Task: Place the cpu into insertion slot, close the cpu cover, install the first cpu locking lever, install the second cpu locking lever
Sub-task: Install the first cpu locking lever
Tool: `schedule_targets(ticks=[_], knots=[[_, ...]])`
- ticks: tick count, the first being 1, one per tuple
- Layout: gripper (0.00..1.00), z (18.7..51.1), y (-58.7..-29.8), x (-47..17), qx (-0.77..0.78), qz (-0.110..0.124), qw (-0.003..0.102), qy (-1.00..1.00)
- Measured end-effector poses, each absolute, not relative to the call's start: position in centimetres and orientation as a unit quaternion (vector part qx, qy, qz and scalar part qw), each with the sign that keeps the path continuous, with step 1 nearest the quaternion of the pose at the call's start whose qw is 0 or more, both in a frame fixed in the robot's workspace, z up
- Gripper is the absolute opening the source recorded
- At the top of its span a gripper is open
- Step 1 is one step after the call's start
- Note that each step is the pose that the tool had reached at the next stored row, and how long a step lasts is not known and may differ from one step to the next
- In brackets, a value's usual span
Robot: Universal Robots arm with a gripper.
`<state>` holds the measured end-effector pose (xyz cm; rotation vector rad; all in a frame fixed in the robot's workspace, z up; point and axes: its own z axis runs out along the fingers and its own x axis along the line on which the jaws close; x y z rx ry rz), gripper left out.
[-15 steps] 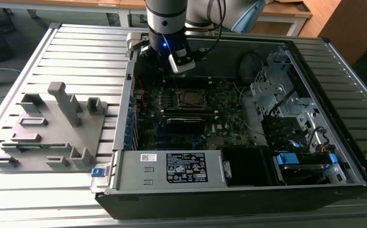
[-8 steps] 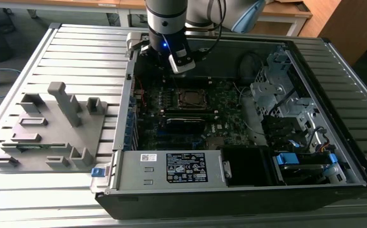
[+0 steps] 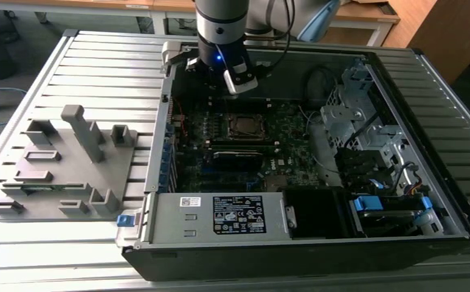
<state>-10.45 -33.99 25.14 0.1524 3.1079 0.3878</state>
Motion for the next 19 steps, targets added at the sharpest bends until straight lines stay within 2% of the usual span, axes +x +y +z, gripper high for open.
schedule_targets(ticks=[19], knots=[[0.11,25.1,-34.0,-8.0,0.049,0.121,0.003,0.991]])
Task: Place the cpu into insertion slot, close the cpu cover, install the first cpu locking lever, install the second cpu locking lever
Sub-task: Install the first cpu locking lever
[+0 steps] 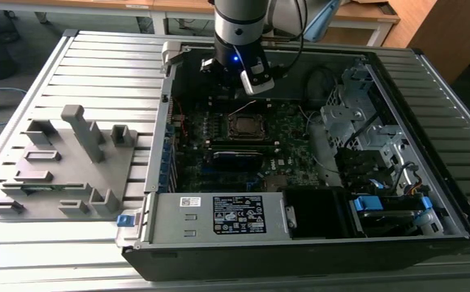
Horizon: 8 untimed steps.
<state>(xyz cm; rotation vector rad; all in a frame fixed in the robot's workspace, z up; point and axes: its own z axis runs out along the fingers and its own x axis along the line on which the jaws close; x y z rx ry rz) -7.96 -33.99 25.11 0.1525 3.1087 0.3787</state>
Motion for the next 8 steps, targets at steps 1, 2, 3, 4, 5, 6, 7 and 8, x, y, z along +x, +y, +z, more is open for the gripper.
schedule_targets(ticks=[1,2,3,4,5,6,7,8], knots=[[0.11,25.07,-33.98,-7.95,0.049,0.12,0.003,0.992],[0.11,25.03,-33.99,-7.95,0.049,0.119,0.003,0.992],[0.11,25.0,-33.99,-7.96,0.049,0.117,0.003,0.992],[0.11,24.98,-33.99,-7.96,0.049,0.115,0.003,0.992],[0.11,24.98,-33.99,-7.95,0.049,0.115,0.003,0.992],[0.11,24.98,-34.0,-7.96,0.049,0.114,0.003,0.992],[0.11,24.98,-34.0,-7.96,0.049,0.114,0.003,0.992],[0.11,24.99,-34.0,-7.96,0.049,0.114,0.003,0.992]])
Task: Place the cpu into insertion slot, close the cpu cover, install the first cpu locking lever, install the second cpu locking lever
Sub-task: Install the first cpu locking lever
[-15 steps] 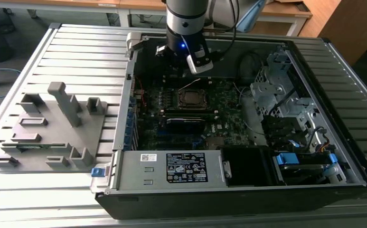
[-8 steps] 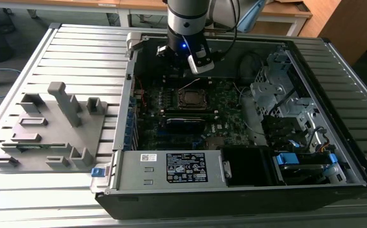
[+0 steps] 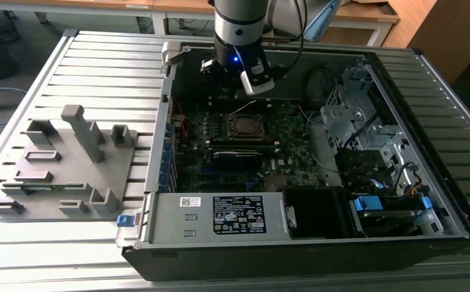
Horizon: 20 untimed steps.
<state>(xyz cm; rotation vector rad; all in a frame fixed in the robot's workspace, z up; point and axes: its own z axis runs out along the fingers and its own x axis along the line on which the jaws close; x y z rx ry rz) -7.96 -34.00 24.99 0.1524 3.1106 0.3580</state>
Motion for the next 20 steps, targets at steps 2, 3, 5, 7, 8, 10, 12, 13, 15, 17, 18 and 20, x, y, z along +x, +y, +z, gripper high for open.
schedule_targets(ticks=[2,3,5,7,8,10,12,13,15,17,18,20], knots=[[0.11,25.0,-34.0,-8.0,0.049,0.114,0.003,0.992],[0.11,25.0,-34.0,-7.9,0.049,0.114,0.003,0.992],[0.11,25.0,-34.0,-7.8,0.049,0.114,0.003,0.992],[0.11,25.0,-34.0,-7.7,0.049,0.114,0.003,0.992],[0.11,25.0,-34.0,-7.7,0.049,0.114,0.003,0.992],[0.11,25.0,-34.0,-7.7,0.049,0.114,0.003,0.992],[0.11,25.0,-34.0,-7.7,0.049,0.114,0.003,0.992],[0.11,25.0,-34.0,-7.6,0.049,0.114,0.003,0.992],[0.11,25.0,-34.0,-7.3,0.049,0.114,0.003,0.992],[0.11,24.9,-34.0,-7.0,0.049,0.114,0.003,0.992],[0.11,24.9,-34.0,-6.9,0.049,0.114,0.003,0.992],[0.11,24.9,-34.0,-6.6,0.049,0.114,0.003,0.992]])
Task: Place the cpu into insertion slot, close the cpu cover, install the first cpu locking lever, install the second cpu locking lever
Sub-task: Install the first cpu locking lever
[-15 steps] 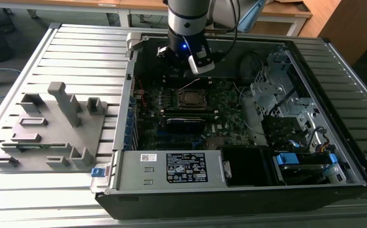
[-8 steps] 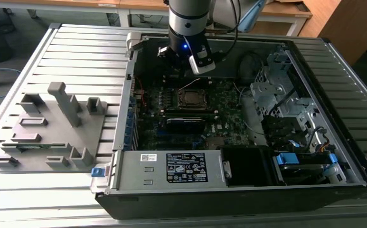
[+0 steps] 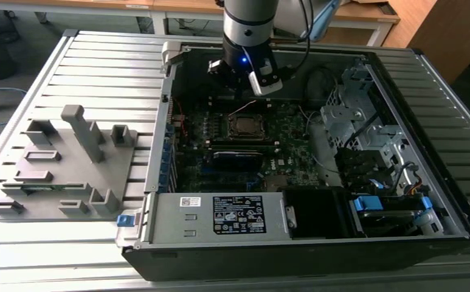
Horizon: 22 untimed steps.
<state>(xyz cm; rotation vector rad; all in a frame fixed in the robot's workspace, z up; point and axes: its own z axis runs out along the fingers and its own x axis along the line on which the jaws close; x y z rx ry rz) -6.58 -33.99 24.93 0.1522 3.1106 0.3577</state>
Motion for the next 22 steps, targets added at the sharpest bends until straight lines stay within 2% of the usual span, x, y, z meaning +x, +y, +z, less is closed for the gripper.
schedule_targets(ticks=[22], knots=[[0.11,24.15,-33.99,-5.74,0.049,0.115,0.003,0.992]])
